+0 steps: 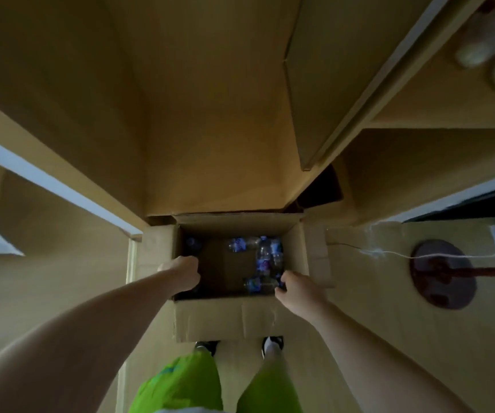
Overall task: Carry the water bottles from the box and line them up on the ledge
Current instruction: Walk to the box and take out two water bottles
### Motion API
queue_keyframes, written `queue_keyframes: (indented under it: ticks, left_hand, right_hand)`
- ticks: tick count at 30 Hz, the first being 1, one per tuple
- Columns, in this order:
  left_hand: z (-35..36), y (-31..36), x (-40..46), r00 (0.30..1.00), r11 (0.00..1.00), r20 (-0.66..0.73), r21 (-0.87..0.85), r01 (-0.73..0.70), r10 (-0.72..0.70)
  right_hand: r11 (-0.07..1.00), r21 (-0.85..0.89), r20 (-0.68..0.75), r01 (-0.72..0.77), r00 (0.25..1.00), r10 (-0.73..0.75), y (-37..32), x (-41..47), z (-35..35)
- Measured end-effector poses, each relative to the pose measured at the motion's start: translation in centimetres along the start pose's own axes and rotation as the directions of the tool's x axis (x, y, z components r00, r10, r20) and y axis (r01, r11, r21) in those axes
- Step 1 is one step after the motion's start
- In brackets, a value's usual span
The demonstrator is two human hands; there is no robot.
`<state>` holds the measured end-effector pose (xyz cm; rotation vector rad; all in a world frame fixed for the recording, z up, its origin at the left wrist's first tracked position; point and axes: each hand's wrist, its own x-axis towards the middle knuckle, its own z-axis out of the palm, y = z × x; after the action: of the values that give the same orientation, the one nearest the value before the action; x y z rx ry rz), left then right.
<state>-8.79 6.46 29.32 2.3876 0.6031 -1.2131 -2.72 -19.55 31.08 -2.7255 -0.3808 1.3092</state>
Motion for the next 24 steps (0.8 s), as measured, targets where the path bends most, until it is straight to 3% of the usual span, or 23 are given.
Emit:
queue_keyframes:
  ticks: [4, 7, 10, 15, 21, 24]
  left_hand:
    - [1.8, 2.5, 5.2, 0.991, 0.952, -0.03, -0.283, 0.117, -0.131]
    - [3.9, 5.3, 10.2, 0.972, 0.795, 0.029, -0.57, 0.207, -0.232]
    - [7.6, 7.5, 16.5, 0.957, 0.642, 0.068, -0.728, 0.24, -0.281]
    - [15.8, 9.9, 27.0, 0.967, 0.616, 0.064, -0.76, 0.206, -0.245]
    - [24.3, 8.4, 35.6, 0.976, 0.752, 0.102, -0.625, 0.212, -0.19]
    - [27.2, 6.5, 38.7, 0.966, 0.739, 0.14, -0.622, 0.258, -0.22]
  right_hand:
    - [0.996, -0.041, 0.062, 0.076, 0.995, -0.074, 1.5, 7.0, 1.0]
    - [0.997, -0.006, 0.134, 0.074, 0.988, -0.073, 3.2, 12.2, 4.1]
    - [0.996, 0.071, 0.166, 0.057, 0.984, -0.069, 5.6, 17.9, 8.1]
    - [0.983, 0.181, 0.168, -0.009, 0.986, -0.022, 10.3, 28.4, 14.6]
    - [0.912, 0.378, 0.158, -0.156, 0.982, 0.102, 13.0, 41.1, 22.5]
    - [0.879, 0.438, 0.16, -0.187, 0.979, 0.129, 13.2, 45.3, 25.4]
